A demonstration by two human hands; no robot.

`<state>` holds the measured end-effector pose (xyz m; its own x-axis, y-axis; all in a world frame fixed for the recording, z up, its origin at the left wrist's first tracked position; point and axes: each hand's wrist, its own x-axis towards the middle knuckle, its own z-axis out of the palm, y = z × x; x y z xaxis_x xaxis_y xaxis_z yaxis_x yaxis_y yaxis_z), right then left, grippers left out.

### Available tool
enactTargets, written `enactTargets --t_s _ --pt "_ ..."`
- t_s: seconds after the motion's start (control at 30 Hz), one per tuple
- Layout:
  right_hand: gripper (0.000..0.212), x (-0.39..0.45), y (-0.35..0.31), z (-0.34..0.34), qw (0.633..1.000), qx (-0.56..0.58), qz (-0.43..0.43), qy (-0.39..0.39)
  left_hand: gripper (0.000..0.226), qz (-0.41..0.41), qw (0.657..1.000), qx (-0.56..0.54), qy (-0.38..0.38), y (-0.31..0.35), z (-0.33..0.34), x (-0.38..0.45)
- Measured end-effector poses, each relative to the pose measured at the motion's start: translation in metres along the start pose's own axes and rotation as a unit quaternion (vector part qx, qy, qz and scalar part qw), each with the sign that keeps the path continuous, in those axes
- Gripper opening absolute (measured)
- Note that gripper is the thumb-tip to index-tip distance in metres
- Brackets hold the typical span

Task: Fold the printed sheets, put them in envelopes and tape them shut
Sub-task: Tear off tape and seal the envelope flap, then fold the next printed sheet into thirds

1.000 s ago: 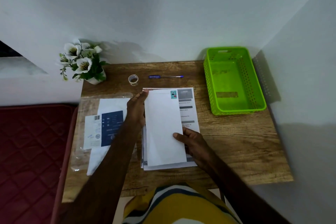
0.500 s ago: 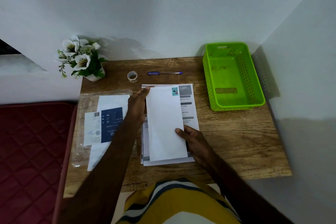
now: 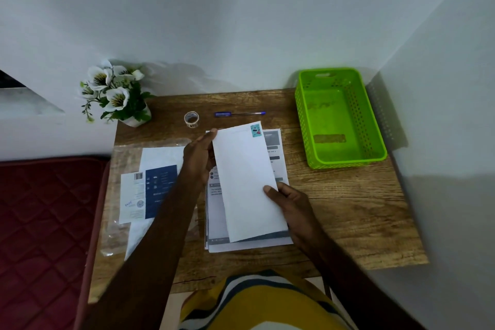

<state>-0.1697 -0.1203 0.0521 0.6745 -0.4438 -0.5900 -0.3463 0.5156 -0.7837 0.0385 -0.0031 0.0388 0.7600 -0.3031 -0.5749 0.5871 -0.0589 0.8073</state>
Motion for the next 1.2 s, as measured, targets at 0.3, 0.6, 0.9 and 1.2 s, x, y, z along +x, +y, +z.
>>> enactTargets --t_s 0.3,0.6,0.9,1.2 --pt "0.011 -0.03 -0.112 -0.032 0.92 -0.191 -0.282 0.196 0.038 0.017 0.994 -0.065 -0.082 0.013 0.002 0.0" --pt "0.033 0.024 -0.149 -0.047 0.596 -0.625 -0.283 0.418 0.033 0.005 0.997 -0.052 -0.048 -0.003 -0.012 -0.002" --pt "0.028 0.079 -0.122 -0.04 0.631 -0.68 -0.183 0.326 0.033 -0.002 0.998 -0.049 -0.039 -0.006 -0.013 -0.002" --pt "0.023 0.058 -0.098 -0.031 0.649 -0.484 -0.45 0.377 0.024 0.055 0.998 0.036 0.001 -0.008 -0.014 -0.005"
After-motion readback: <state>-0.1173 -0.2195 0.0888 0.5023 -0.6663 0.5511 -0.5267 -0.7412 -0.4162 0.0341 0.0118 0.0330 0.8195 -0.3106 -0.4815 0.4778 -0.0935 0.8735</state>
